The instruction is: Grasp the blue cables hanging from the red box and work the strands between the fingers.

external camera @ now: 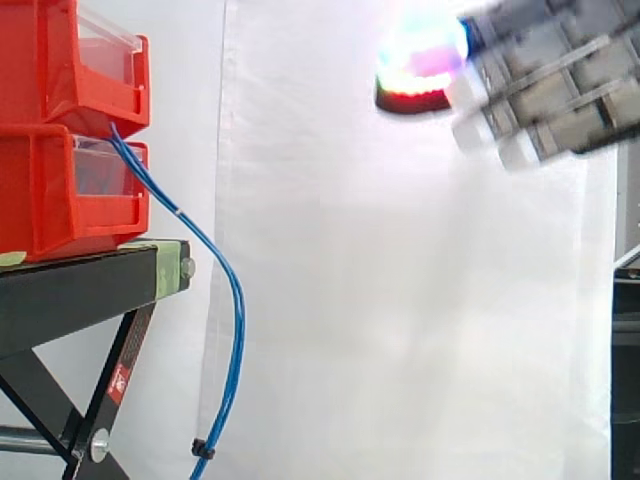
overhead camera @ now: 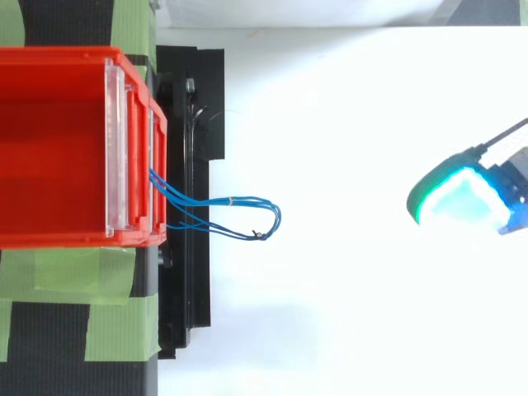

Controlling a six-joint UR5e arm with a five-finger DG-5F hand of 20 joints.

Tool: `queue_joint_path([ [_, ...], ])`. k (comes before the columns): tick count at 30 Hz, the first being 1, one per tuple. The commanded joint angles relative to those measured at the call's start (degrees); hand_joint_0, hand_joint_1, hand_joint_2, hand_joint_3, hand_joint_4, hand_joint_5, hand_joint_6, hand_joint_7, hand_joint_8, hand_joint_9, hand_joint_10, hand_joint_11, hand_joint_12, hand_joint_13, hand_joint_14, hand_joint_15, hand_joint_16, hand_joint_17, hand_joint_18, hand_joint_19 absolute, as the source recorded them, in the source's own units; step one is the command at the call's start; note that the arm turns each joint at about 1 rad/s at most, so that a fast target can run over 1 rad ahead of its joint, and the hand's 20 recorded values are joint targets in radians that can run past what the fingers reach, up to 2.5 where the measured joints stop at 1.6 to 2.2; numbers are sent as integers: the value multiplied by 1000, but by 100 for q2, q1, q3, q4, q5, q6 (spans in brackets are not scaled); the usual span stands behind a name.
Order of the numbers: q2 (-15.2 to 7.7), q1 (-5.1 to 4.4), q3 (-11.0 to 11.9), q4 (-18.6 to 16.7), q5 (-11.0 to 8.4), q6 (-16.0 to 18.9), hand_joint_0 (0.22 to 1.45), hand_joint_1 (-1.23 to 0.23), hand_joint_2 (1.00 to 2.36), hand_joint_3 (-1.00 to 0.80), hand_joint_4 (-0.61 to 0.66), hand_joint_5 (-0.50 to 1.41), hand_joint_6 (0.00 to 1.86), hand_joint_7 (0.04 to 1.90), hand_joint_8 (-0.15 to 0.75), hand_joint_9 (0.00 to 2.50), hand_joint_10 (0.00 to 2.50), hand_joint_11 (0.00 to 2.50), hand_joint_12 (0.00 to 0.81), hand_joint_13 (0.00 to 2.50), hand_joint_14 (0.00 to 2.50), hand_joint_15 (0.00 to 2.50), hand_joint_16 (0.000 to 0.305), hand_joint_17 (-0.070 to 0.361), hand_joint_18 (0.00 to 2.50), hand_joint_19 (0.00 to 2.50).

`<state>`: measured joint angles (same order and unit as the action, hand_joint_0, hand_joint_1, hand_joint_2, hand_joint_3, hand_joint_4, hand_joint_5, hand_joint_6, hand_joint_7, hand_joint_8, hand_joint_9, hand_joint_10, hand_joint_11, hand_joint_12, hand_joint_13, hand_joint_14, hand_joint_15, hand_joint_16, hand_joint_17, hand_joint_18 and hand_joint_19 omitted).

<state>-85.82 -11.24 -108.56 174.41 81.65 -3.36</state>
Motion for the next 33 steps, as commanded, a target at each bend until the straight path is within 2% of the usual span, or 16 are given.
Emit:
queue_joint_path([
  [1, -5, -45, -482, -390, -176, -6, 749, -609, 1000, -1000, 305, -181, 5, 661, 306, 357, 0, 13, 391, 202, 3, 138, 66, 148, 36, 125],
  [6, -5, -54, -807, -1076, -492, -15, 738, -590, 1000, -1000, 289, -225, 5, 661, 290, 270, 0, 0, 383, 120, 3, 147, 65, 147, 0, 150],
  [7, -22, -71, -974, -1392, -773, -59, 737, -590, 1000, -1000, 289, -226, 5, 661, 290, 269, 0, 0, 384, 119, 3, 141, 65, 147, 0, 149],
  [9, -92, -71, -1054, -1542, -932, -94, 736, -591, 1000, -1000, 284, -231, 5, 657, 288, 259, 1, 0, 384, 112, 3, 140, 65, 147, 0, 139],
  [11, -347, -80, -1159, -1814, -1143, -112, 734, -591, 1000, -1000, 284, -235, 5, 655, 288, 259, 0, 0, 384, 110, 3, 142, 66, 147, 0, 145],
  [17, -875, -89, -1177, -2201, -1151, -85, 732, -590, 1000, -1000, 282, -237, 5, 655, 288, 253, 0, 0, 385, 109, 3, 139, 66, 148, 0, 153],
  [18, -1068, -62, -1177, -2368, -1151, -50, 731, -590, 1000, -1000, 282, -235, 5, 657, 289, 254, 0, 0, 385, 108, 2, 141, 66, 149, 0, 151],
  [19, -1165, -62, -1185, -2464, -1151, -24, 731, -590, 1000, -1000, 282, -235, 5, 656, 289, 255, 0, 0, 385, 108, 2, 141, 66, 149, 0, 152],
  [20, -1165, -62, -1185, -2464, -1151, -24, 732, -589, 1000, -1000, 282, -236, 5, 656, 289, 255, 0, 0, 385, 108, 3, 140, 66, 148, 0, 151],
  [22, -1349, -71, -1177, -2834, -1178, 20, 731, -590, 1000, -1000, 282, -236, 5, 657, 290, 256, 0, 0, 385, 108, 3, 144, 66, 148, 0, 150],
  [25, -1420, -89, -1177, -3115, -1257, 2, 730, -590, 1000, -1000, 283, -234, 5, 660, 290, 258, 0, 0, 384, 109, 3, 145, 66, 149, 0, 151],
  [26, -1420, -89, -1177, -3203, -1336, -15, 730, -590, 1000, -1000, 282, -235, 5, 660, 290, 260, 1, 0, 384, 110, 3, 144, 66, 148, 0, 156],
  [31, -1420, -124, -1177, -3282, -1600, -94, 730, -590, 1000, -1000, 284, -232, 5, 662, 292, 265, 0, 0, 384, 111, 2, 141, 66, 148, 0, 151],
  [32, -1420, -124, -1177, -3282, -1600, -94, 730, -590, 1000, -1000, 286, -230, 5, 661, 292, 266, 0, 0, 384, 111, 3, 143, 66, 148, 0, 157],
  [33, -1420, -159, -1177, -3299, -1670, -173, 730, -590, 1000, -1000, 286, -229, 5, 660, 292, 268, 0, 0, 384, 111, 3, 144, 66, 148, 0, 157],
])
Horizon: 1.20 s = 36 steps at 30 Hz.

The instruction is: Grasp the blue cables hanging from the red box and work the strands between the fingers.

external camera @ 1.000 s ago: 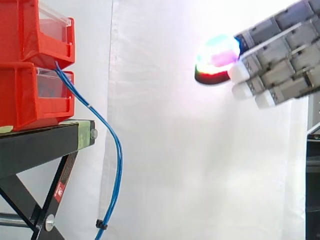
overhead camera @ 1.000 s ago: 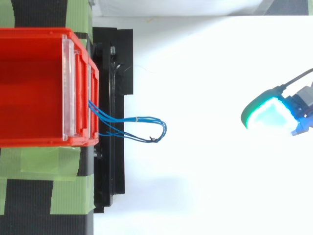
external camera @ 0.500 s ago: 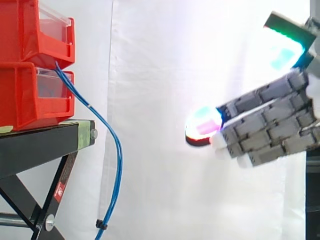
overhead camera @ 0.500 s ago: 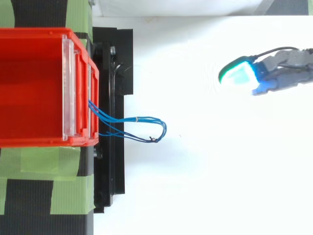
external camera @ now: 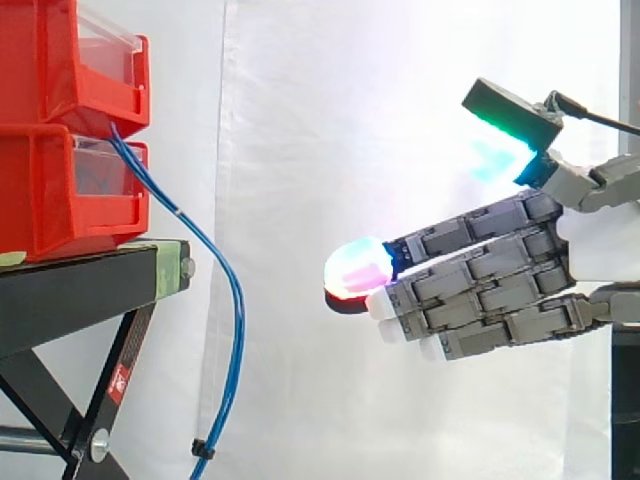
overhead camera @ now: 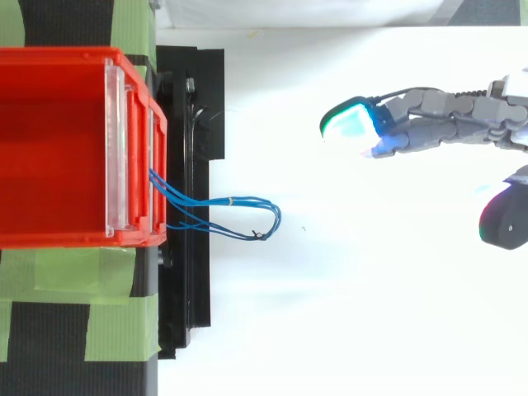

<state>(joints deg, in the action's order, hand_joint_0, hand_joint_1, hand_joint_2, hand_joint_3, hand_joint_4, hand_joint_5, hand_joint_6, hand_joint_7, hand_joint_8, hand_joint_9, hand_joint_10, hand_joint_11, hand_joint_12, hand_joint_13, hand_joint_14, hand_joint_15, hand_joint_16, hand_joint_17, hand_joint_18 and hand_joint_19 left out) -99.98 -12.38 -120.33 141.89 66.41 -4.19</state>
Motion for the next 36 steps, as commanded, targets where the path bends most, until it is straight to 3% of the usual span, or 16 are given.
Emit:
queue_joint_path([
  [1, -4, -54, 1, -56, -181, -117, 731, -590, 1000, -1000, 286, -228, 5, 662, 292, 268, 0, 4, 384, 110, 4, 146, 66, 148, 0, 150],
  [11, -13, -194, 1, -100, -515, -266, 731, -591, 1000, -1000, 289, -222, 5, 665, 297, 288, 0, 10, 388, 128, 3, 154, 65, 147, 0, 153],
  [13, -13, -256, 1, -188, -665, -372, 731, -591, 1000, -1000, 290, -221, 5, 665, 297, 292, 0, 19, 388, 131, 3, 154, 65, 147, 0, 154],
  [20, -13, -361, 1, -293, -849, -530, 731, -591, 1000, -1000, 295, -215, 5, 668, 299, 300, 0, 19, 387, 138, 3, 155, 65, 147, 0, 154],
  [21, -13, -414, 1, -337, -1042, -574, 732, -590, 1000, -1000, 294, -215, 5, 668, 299, 300, 0, 27, 387, 138, 3, 156, 65, 147, 0, 154],
  [22, -13, -414, 1, -337, -1042, -574, 732, -590, 1000, -1000, 294, -215, 5, 665, 299, 301, 0, 27, 387, 138, 3, 159, 65, 147, 0, 159],
  [23, -22, -476, 1, -390, -1280, -635, 732, -590, 1000, -1000, 294, -215, 5, 668, 300, 302, 0, 22, 387, 138, 5, 158, 65, 147, 0, 158],
  [24, -171, -511, 9, -452, -1394, -635, 732, -590, 1000, -1000, 295, -214, 5, 671, 300, 303, 0, 22, 387, 141, 3, 156, 65, 147, 0, 158],
  [25, -206, -520, 1, -478, -1412, -626, 732, -590, 1000, -1000, 295, -214, 5, 666, 300, 303, 0, 28, 387, 141, 3, 159, 65, 147, 0, 159],
  [26, -408, -537, 9, -619, -1438, -547, 732, -590, 1000, -1000, 294, -214, 5, 668, 301, 305, 0, 29, 388, 142, 3, 160, 66, 147, 0, 161],
  [30, -830, -546, 115, -1058, -1438, -231, 733, -590, 1000, -1000, 295, -213, 6, 667, 302, 306, 0, 35, 388, 144, 3, 161, 65, 147, 0, 166],
  [33, -1270, -555, 370, -1251, -1429, 15, 733, -590, 1000, -1000, 295, -213, 5, 668, 302, 306, 0, 29, 388, 146, 5, 163, 65, 147, 0, 159],
  [36, -1410, -555, 616, -1199, -1394, 33, 735, -589, 1000, -1000, 295, -211, 5, 671, 302, 309, 0, 30, 388, 149, 4, 164, 65, 146, 0, 158],
])
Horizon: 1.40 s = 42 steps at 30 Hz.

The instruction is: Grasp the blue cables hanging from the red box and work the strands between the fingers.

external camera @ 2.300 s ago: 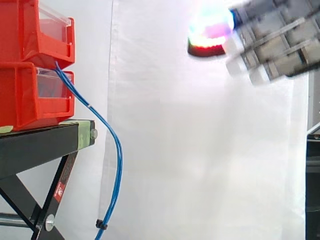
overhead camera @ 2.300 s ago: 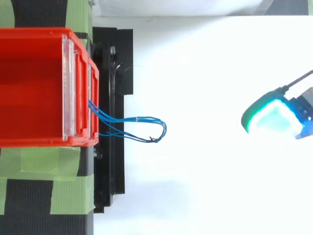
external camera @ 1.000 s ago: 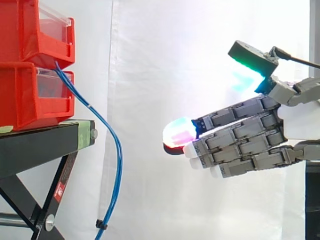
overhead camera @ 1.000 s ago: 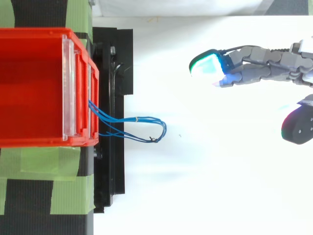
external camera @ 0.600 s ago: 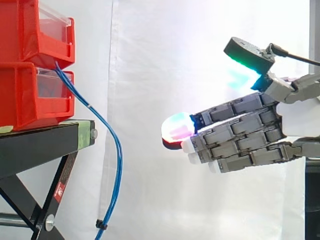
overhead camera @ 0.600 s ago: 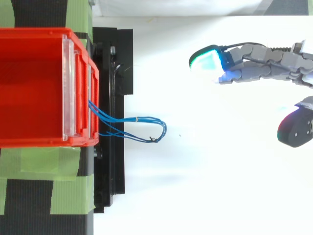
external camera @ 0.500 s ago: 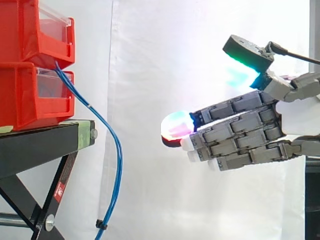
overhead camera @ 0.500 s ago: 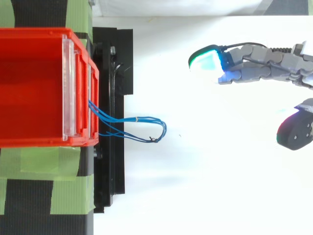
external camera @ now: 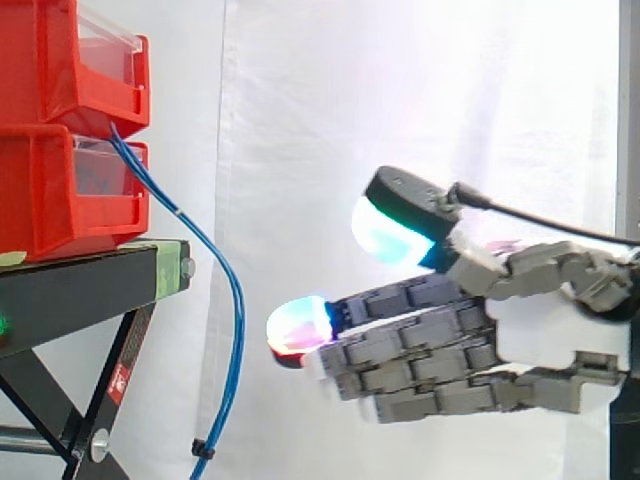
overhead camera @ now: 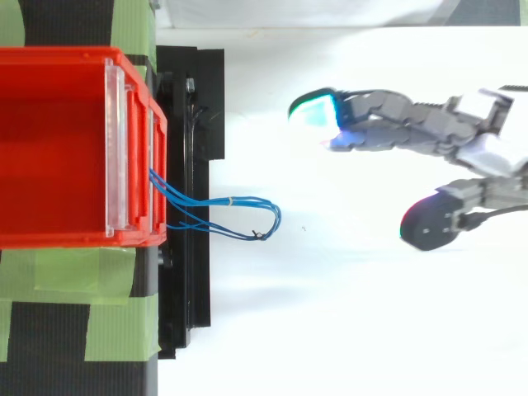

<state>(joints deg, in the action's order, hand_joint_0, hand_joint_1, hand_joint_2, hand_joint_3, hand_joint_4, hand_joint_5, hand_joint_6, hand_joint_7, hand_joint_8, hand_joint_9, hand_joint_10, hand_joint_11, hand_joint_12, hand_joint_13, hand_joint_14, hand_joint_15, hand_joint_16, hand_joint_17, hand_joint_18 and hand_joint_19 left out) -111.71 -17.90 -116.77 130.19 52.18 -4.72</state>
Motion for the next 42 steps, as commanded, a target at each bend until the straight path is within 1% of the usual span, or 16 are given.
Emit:
queue_joint_path([
  [1, -255, -3, 296, -20, 29, 68, 734, -590, 1000, -1000, 297, -211, 5, 672, 303, 309, 0, 36, 388, 150, 3, 165, 65, 147, 0, 163],
  [6, -272, -3, 436, 94, 20, -38, 734, -590, 1000, -1000, 296, -211, 5, 674, 303, 312, 0, 36, 388, 155, 3, 162, 65, 147, 0, 164],
  [8, -272, -11, 506, 77, 12, -170, 734, -590, 1000, -1000, 296, -210, 5, 673, 304, 314, 0, 52, 389, 157, 4, 169, 65, 147, 0, 169],
  [10, -334, -20, 559, 59, -15, -301, 735, -589, 1000, -1000, 296, -209, 5, 673, 306, 316, 0, 57, 389, 157, 4, 169, 65, 147, 0, 168],
  [12, -413, -29, 630, 59, -41, -319, 735, -609, 1000, -1000, 304, -189, 5, 657, 315, 359, 0, 22, 393, 195, 4, 146, 66, 148, 0, 130],
  [13, -527, -29, 709, 51, -32, -301, 735, -589, 1000, -1000, 298, -209, 5, 674, 310, 326, 0, 61, 389, 161, 4, 169, 65, 147, 0, 174],
  [14, -598, -29, 744, 42, -24, -275, 735, -609, 1000, -1000, 303, -188, 5, 658, 317, 360, 2, 34, 393, 197, 3, 147, 66, 148, 0, 134],
  [16, -800, -29, 928, 33, -32, -134, 737, -609, 1000, -1000, 303, -188, 5, 661, 318, 363, 0, 34, 392, 198, 3, 146, 66, 148, 0, 133],
  [17, -958, -29, 1069, 51, -24, -20, 737, -608, 1000, -1000, 303, -188, 5, 658, 320, 366, 0, 30, 392, 197, 5, 149, 66, 148, 0, 141],
  [19, -1072, -38, 1183, 51, -24, 68, 737, -609, 1000, -1000, 303, -187, 5, 659, 321, 368, 0, 44, 393, 200, 3, 146, 66, 148, 6, 139],
  [20, -1204, -38, 1298, 59, -15, 138, 738, -609, 1000, -1000, 302, -186, 5, 661, 321, 369, 0, 43, 393, 202, 3, 154, 66, 148, 8, 145],
  [23, -1248, -73, 1359, 51, -15, 103, 739, -609, 1000, -1000, 303, -185, 5, 659, 322, 377, 2, 46, 394, 208, 3, 152, 66, 148, 10, 143],
  [30, -1257, -152, 1359, 24, -41, 41, 742, -612, 1000, -1000, 304, -184, 5, 659, 325, 383, 0, 55, 393, 217, 4, 161, 65, 147, 22, 152],
  [34, -1257, -231, 1359, -37, -138, -108, 743, -611, 1000, -1000, 305, -183, 5, 659, 325, 389, 0, 62, 392, 220, 4, 161, 65, 147, 26, 145],
  [41, -1257, -319, 1377, -143, -270, -222, 745, -612, 1000, -1000, 307, -180, 5, 661, 328, 406, 0, 75, 395, 239, 4, 170, 65, 146, 44, 155],
  [42, -1257, -354, 1394, -152, -331, -257, 746, -612, 1000, -1000, 308, -179, 5, 662, 328, 407, 0, 73, 396, 242, 4, 171, 65, 146, 46, 147],
])
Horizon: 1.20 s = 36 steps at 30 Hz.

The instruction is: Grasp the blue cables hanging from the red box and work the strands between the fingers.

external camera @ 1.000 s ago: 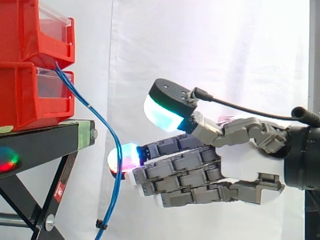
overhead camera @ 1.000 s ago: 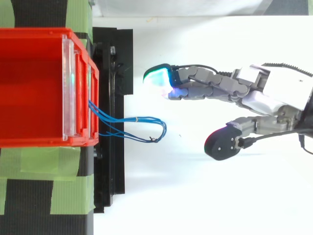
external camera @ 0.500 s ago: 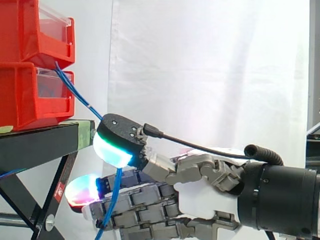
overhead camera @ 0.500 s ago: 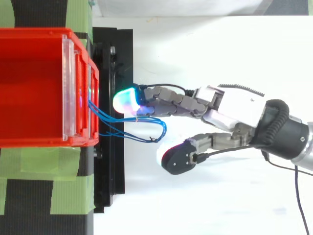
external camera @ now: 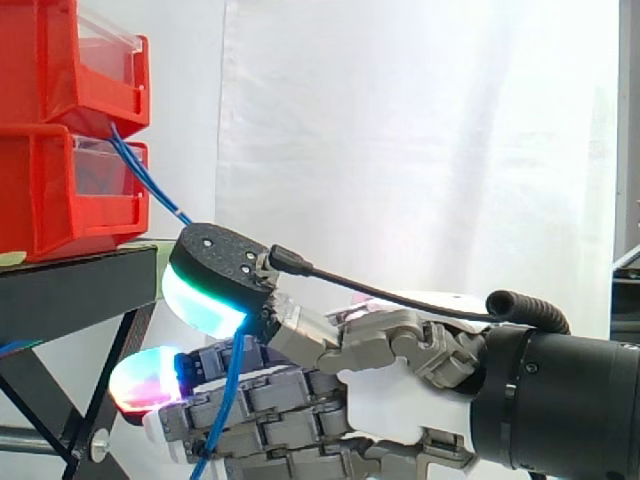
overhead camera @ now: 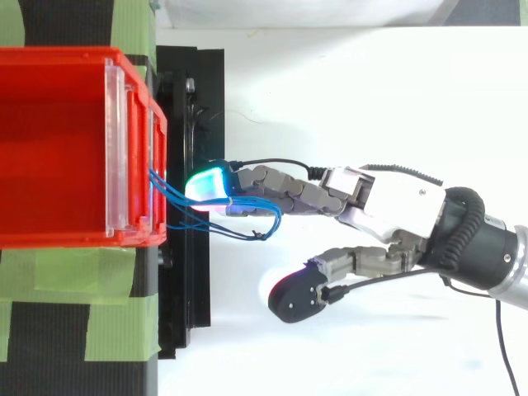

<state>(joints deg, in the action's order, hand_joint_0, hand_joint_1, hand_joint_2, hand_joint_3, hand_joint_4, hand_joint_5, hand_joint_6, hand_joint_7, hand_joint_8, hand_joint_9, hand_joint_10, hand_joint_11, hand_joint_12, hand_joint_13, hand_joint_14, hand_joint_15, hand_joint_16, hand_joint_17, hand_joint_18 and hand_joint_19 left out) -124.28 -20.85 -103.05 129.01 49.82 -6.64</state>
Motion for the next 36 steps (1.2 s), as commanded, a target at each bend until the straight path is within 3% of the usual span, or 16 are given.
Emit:
queue_joint_path([
  [1, 0, -68, 22, -34, -104, -83, 746, -612, 1000, -1000, 309, -179, 5, 662, 329, 408, 0, 75, 397, 245, 4, 169, 65, 146, 47, 155],
  [5, -9, -121, 22, -42, -244, -145, 748, -612, 1000, -1000, 309, -177, 5, 660, 332, 417, 2, 82, 398, 253, 4, 173, 65, 147, 65, 163],
  [22, 0, -252, 40, -78, -358, -136, 756, -611, 1000, -1000, 322, -164, 5, 660, 341, 469, 2, 114, 404, 315, 5, 204, 65, 146, 130, 189],
  [36, 0, -279, 92, -183, -455, 14, 763, -611, 1000, -1000, 325, -150, 5, 657, 349, 526, 3, 151, 407, 384, 6, 216, 65, 145, 187, 169],
])
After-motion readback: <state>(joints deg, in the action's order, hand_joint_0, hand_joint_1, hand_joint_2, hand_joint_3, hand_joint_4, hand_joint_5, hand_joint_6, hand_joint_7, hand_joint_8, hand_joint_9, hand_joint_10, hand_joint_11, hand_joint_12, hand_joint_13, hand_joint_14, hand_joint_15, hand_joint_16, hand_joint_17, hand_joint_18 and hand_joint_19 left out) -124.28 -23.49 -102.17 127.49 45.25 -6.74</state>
